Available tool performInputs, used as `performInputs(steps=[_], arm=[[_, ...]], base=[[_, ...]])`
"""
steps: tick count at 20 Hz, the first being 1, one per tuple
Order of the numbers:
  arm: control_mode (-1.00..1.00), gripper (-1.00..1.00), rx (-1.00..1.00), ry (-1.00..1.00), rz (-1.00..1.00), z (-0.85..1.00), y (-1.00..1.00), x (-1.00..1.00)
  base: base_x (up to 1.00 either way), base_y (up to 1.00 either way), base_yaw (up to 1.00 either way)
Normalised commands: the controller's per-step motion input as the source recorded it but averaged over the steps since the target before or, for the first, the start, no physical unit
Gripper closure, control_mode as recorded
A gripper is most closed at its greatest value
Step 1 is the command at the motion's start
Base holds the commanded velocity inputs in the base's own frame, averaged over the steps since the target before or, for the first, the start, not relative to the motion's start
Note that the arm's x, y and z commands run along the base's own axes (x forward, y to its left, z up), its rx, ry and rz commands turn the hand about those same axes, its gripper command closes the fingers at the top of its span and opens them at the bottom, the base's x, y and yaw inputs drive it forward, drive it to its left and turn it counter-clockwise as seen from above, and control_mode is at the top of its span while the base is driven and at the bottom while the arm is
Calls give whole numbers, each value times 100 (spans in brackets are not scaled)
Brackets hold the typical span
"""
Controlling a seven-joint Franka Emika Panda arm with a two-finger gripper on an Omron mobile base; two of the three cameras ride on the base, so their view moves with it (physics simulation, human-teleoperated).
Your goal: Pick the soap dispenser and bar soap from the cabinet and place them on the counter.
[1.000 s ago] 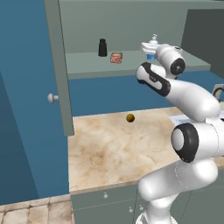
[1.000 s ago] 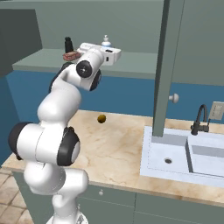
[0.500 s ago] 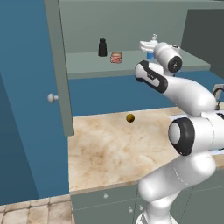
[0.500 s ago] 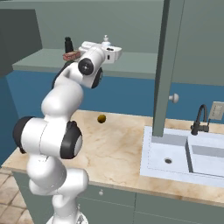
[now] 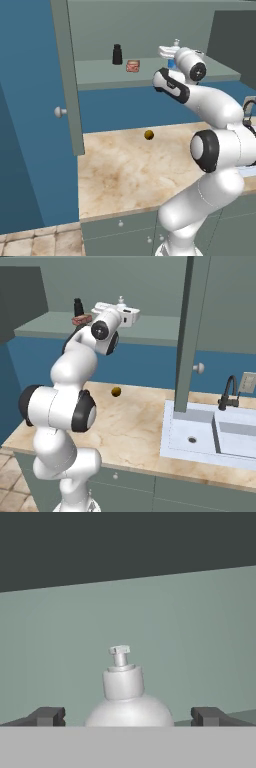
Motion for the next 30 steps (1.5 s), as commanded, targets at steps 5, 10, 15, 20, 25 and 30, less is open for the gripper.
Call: performInputs(steps=[5,10,15,20,25,30], arm=[[-100,-100,0,0,0,-1,-3,9],[-100,-100,0,0,0,-3,-1,13],[-100,100,0,0,0,0,-6,6],[-100,100,0,0,0,0,-9,0],[-100,100,0,0,0,0,-2,-1],[-100,100,0,-2,1,4,0,-15]], base=[[0,0,0],[0,0,0],[0,0,0],[0,0,0],[0,0,0],[0,0,0]])
